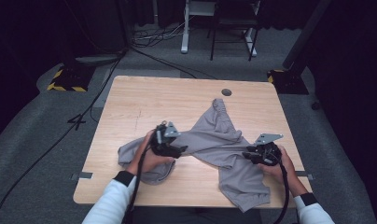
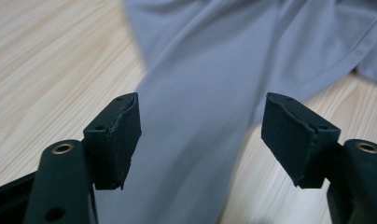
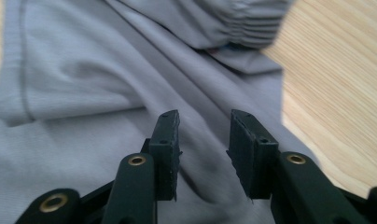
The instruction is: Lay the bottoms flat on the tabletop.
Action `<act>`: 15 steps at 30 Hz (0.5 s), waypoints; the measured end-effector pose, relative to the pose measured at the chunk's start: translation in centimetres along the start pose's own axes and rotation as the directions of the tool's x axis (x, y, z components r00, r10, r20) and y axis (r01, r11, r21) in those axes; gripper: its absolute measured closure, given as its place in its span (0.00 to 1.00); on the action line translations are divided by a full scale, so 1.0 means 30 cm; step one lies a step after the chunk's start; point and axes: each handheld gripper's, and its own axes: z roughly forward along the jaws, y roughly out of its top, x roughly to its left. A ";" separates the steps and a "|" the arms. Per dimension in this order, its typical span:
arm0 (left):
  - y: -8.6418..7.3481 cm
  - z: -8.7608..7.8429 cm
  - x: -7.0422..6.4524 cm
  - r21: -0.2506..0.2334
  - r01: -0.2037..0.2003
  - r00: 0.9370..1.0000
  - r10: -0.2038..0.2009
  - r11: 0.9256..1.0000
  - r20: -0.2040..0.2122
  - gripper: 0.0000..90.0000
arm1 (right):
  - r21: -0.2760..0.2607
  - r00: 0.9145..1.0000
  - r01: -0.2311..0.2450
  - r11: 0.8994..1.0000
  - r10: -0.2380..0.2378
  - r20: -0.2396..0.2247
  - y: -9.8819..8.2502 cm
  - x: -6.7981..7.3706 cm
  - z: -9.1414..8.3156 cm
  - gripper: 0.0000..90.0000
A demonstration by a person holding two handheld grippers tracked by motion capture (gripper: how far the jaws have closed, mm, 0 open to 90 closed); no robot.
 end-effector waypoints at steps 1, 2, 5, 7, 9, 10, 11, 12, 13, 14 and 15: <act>0.023 0.030 -0.002 0.007 -0.002 1.000 0.002 1.000 0.013 0.30 | 0.004 1.000 -0.001 1.000 0.001 0.001 0.000 0.000 0.003 0.69; 0.048 0.064 -0.005 0.014 -0.001 1.000 0.001 1.000 0.024 0.29 | 0.007 1.000 -0.003 1.000 0.003 -0.006 0.000 0.000 0.006 0.69; 0.097 0.128 0.001 0.024 -0.003 0.999 0.002 1.000 0.032 0.28 | 0.022 1.000 -0.002 1.000 0.003 -0.023 -0.006 0.003 0.020 0.69; 0.120 0.156 0.007 0.022 0.004 0.999 -0.005 1.000 0.037 0.26 | 0.019 0.999 -0.008 1.000 0.009 -0.037 -0.009 0.006 0.021 0.69; 0.142 0.186 0.009 0.024 0.009 0.998 -0.011 1.000 0.059 0.27 | 0.018 1.000 -0.002 1.000 0.002 -0.031 -0.010 0.009 0.020 0.69; 0.147 0.192 0.008 0.033 -0.008 0.998 0.006 0.999 0.064 0.35 | 0.016 0.999 0.000 1.000 0.000 -0.033 -0.011 0.009 0.019 0.69; 0.150 0.204 0.003 0.035 -0.027 0.998 0.025 0.999 0.058 0.45 | 0.015 0.999 0.000 1.000 0.000 -0.033 -0.012 0.009 0.019 0.69; 0.149 0.214 0.005 0.039 -0.027 0.997 0.024 0.999 0.077 0.50 | 0.014 0.999 -0.002 1.000 0.003 -0.037 -0.014 0.009 0.019 0.69; 0.148 0.223 0.006 0.054 -0.033 0.997 0.029 0.998 0.073 0.60 | 0.014 0.999 -0.005 1.000 0.006 -0.039 -0.015 0.008 0.018 0.69; 0.146 0.226 0.007 0.060 -0.037 0.997 0.033 0.997 0.068 0.70 | 0.012 0.999 -0.012 1.000 0.013 -0.041 -0.016 0.007 0.018 0.69; 0.141 0.229 0.013 0.050 -0.033 0.997 0.029 0.998 0.078 0.77 | 0.011 0.999 -0.012 1.000 0.012 -0.040 -0.017 0.007 0.017 0.69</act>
